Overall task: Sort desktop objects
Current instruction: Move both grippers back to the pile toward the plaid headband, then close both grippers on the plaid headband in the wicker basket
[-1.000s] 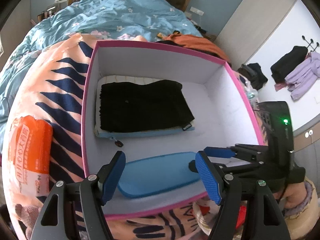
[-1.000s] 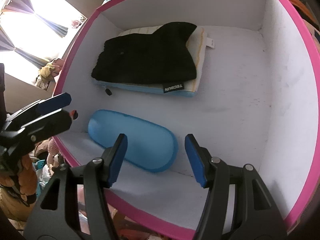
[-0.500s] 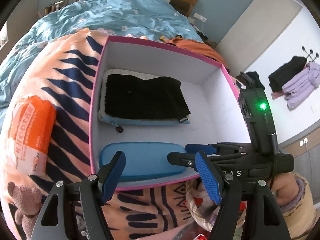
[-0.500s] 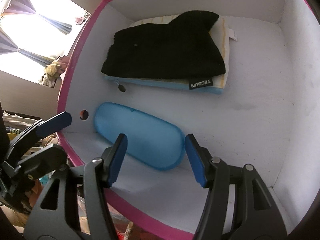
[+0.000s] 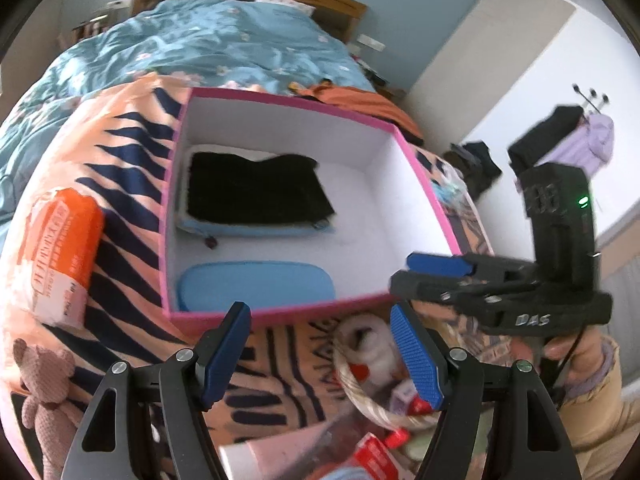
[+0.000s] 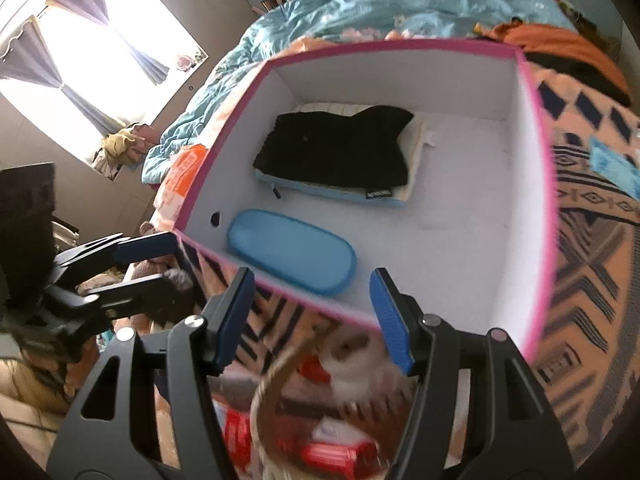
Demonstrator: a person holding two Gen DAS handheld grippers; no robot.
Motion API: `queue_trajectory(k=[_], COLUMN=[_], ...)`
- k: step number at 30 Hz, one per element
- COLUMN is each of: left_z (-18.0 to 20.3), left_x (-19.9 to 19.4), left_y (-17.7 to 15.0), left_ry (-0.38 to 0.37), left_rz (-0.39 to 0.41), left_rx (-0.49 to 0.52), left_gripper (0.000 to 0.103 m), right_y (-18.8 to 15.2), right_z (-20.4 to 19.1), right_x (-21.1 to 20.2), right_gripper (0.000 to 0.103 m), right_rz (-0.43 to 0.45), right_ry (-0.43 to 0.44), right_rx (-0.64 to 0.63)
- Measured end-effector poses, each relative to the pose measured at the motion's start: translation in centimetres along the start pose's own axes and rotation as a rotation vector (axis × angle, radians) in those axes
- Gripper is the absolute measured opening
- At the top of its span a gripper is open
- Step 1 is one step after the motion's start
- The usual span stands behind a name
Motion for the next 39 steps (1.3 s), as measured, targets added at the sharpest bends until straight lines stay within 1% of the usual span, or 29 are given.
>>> queue_trajectory(k=[4, 8, 13, 16, 19, 23, 26, 28, 32, 35, 39], left_z=[2.0, 3.2, 3.7, 3.7, 3.8, 4.2, 4.6, 4.9, 5.2, 5.3, 5.1], left_x=[0.7, 1.6, 2.5, 2.8, 2.9, 2.9, 2.7, 2.7, 2.8, 2.8, 2.2], left_y=[-2.4, -4.7, -6.7, -7.5, -8.3, -9.3, -9.9, -10.1, -10.4, -10.5, -10.1], left_ry=[-0.046, -0.073, -0.099, -0.107, -0.117, -0.153, -0.162, -0.165, -0.168, -0.166, -0.156], left_rz=[-0.067, -0.134, -0.196, -0.218, -0.243, -0.279, -0.288, -0.290, -0.297, -0.298, -0.275], left_rx=[0.031, 0.039, 0.013, -0.001, -0.020, -0.046, -0.047, -0.044, -0.036, -0.028, -0.011], left_gripper=[0.074, 0.074, 0.074, 0.074, 0.074, 0.074, 0.074, 0.074, 0.074, 0.074, 0.074], right_y=[-1.5, -3.9, -6.7, -8.0, -8.9, -10.2, -10.9, -11.5, -12.4, -12.4, -11.6], right_z=[0.3, 2.1, 3.9, 4.9, 5.2, 4.5, 3.9, 3.5, 2.5, 1.9, 1.7], right_x=[-2.0, -4.1, -5.7, -6.0, -6.3, -6.5, -6.5, -6.4, -6.0, -5.8, -6.5], right_gripper=[0.062, 0.062, 0.062, 0.062, 0.062, 0.062, 0.063, 0.065, 0.065, 0.065, 0.065], right_rz=[0.003, -0.017, -0.022, -0.030, -0.036, -0.047, -0.054, -0.066, -0.086, -0.070, -0.022], right_ry=[-0.031, -0.083, -0.115, -0.143, -0.124, -0.066, -0.027, -0.003, 0.038, 0.092, 0.129], right_rx=[-0.001, 0.036, 0.121, 0.158, 0.196, 0.237, 0.264, 0.282, 0.299, 0.340, 0.389])
Point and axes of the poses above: each gripper's, at about its wrist camera, not at the fingertips, and x roughly the way its jaws point, z to its right, y to its top, the point moved 7 cm from there along x, roughly the way its jaws point, and after that the axes turned 13 degrees about z, right-handed, at the moved point
